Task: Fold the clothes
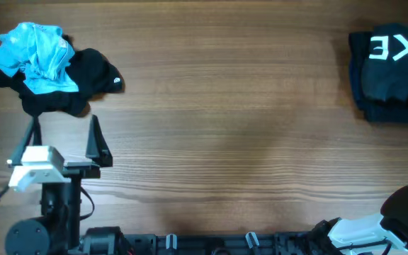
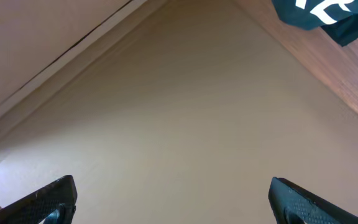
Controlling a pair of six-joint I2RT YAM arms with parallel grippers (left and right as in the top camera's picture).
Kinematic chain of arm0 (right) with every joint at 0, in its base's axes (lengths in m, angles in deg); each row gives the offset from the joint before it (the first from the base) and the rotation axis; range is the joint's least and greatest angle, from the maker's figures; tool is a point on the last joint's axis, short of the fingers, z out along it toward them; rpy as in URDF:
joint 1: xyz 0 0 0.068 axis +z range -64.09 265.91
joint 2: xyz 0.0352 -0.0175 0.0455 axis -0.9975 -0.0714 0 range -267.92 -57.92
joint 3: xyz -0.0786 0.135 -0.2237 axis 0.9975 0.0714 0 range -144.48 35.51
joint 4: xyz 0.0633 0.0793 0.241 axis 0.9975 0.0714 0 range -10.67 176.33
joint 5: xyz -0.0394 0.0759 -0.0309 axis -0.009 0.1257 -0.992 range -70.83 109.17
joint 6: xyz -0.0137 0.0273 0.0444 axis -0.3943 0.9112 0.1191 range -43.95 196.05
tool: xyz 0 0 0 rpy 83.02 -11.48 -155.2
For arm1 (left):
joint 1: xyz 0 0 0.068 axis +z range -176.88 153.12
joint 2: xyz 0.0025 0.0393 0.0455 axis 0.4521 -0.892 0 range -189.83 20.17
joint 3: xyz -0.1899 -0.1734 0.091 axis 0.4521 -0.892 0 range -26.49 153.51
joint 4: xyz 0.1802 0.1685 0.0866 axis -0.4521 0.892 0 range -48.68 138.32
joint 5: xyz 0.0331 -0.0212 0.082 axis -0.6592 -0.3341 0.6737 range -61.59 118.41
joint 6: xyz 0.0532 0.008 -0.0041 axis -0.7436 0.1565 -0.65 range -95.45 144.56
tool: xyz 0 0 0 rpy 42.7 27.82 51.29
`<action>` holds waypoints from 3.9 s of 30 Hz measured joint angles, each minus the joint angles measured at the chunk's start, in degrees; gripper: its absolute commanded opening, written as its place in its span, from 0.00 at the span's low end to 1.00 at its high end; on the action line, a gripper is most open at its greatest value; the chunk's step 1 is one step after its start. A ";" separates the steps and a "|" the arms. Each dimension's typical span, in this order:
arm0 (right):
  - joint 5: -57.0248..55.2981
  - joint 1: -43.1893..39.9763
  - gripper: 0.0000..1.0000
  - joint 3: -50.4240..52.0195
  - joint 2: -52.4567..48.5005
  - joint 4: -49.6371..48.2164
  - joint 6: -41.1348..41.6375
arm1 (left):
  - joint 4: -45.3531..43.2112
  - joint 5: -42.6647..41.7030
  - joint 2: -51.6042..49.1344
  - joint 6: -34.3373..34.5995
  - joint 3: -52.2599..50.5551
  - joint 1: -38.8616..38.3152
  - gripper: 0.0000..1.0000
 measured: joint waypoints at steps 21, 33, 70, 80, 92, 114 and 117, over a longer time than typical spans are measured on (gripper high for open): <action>0.00 0.00 1.00 0.00 0.00 0.00 0.00 | -11.54 -0.44 12.59 0.02 -21.64 0.00 1.00; 0.00 0.00 1.00 0.00 0.00 0.00 0.00 | -13.42 -2.19 13.51 0.02 -31.50 1.14 1.00; 0.00 0.00 1.00 0.00 0.00 0.00 0.00 | -10.62 -3.39 14.49 0.00 -38.03 1.90 1.00; -2.97 0.24 1.00 0.02 0.28 5.40 -0.09 | -10.62 -3.39 14.49 0.02 -38.03 1.90 1.00; -30.75 18.80 1.00 0.61 15.17 38.32 -15.67 | -10.62 -3.41 14.49 0.02 -38.03 1.90 1.00; -23.82 24.68 1.00 53.59 42.82 -42.12 -112.76 | -10.64 -3.34 14.49 0.00 -38.03 1.90 1.00; -19.69 24.68 1.00 70.53 51.34 -51.01 -113.52 | -10.64 -3.19 14.49 0.02 -38.03 1.90 1.00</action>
